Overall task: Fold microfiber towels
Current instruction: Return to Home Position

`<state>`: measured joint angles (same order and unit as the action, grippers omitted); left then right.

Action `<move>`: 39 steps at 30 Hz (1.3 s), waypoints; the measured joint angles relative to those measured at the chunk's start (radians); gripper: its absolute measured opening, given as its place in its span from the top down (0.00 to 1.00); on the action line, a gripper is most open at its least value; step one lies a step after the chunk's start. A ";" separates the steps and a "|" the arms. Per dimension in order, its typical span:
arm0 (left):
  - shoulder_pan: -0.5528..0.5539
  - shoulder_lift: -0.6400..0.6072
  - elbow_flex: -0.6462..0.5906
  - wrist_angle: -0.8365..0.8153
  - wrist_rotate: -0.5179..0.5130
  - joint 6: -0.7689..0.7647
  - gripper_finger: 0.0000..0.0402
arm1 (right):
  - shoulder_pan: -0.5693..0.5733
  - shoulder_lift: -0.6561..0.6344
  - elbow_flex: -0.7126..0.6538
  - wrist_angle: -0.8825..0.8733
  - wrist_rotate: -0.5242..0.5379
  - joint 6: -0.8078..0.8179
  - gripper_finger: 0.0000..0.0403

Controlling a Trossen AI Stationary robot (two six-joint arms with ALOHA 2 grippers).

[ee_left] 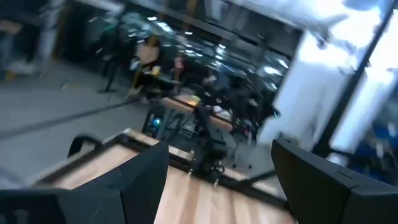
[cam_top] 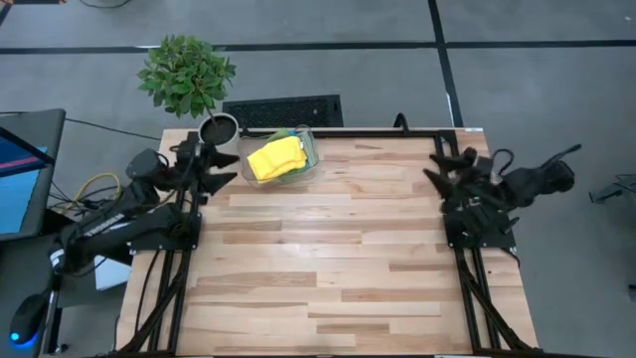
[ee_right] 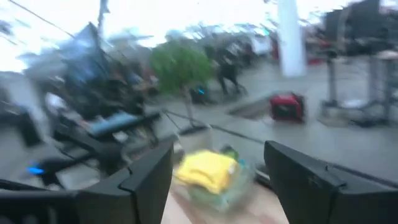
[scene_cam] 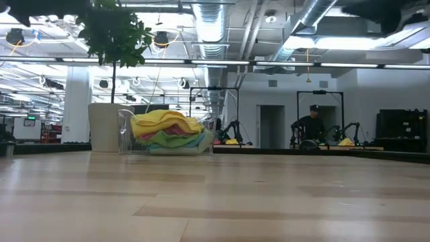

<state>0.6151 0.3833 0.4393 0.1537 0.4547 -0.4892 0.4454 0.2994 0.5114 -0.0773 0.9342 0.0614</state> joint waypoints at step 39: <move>-0.368 -0.243 -0.378 0.240 0.228 0.105 0.31 | -0.127 -0.293 -0.505 0.286 -0.177 0.019 0.31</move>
<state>0.2466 0.1400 0.0612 0.3936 0.6832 -0.3844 0.3186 0.0067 0.0063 0.2085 0.7575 0.0801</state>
